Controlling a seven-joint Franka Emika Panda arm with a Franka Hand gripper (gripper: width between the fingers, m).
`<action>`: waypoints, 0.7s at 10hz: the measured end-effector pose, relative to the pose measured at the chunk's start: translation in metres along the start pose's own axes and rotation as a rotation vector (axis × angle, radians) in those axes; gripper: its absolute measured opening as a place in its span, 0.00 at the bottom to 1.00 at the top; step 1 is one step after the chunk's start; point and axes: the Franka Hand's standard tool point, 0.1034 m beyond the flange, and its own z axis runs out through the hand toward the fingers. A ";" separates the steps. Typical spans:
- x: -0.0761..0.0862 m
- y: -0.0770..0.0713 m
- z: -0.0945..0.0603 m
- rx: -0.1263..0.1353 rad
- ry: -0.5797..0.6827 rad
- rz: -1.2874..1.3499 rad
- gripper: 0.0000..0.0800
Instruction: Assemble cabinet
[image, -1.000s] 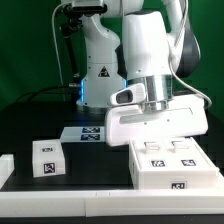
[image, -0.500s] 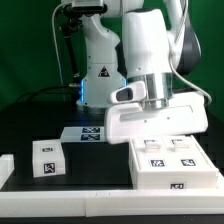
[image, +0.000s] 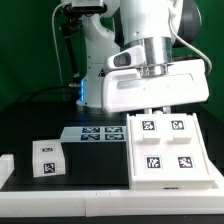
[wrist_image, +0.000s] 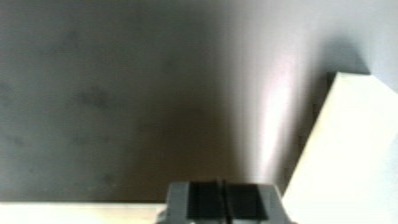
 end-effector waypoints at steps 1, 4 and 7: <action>0.011 0.004 -0.013 0.000 0.000 -0.004 0.00; 0.012 0.006 -0.015 0.001 -0.018 -0.009 0.00; 0.017 0.006 -0.023 0.005 -0.033 -0.009 0.00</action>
Offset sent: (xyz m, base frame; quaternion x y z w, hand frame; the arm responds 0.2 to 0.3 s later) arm 0.0000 0.0000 0.0000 0.0000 0.0000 0.0000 1.0000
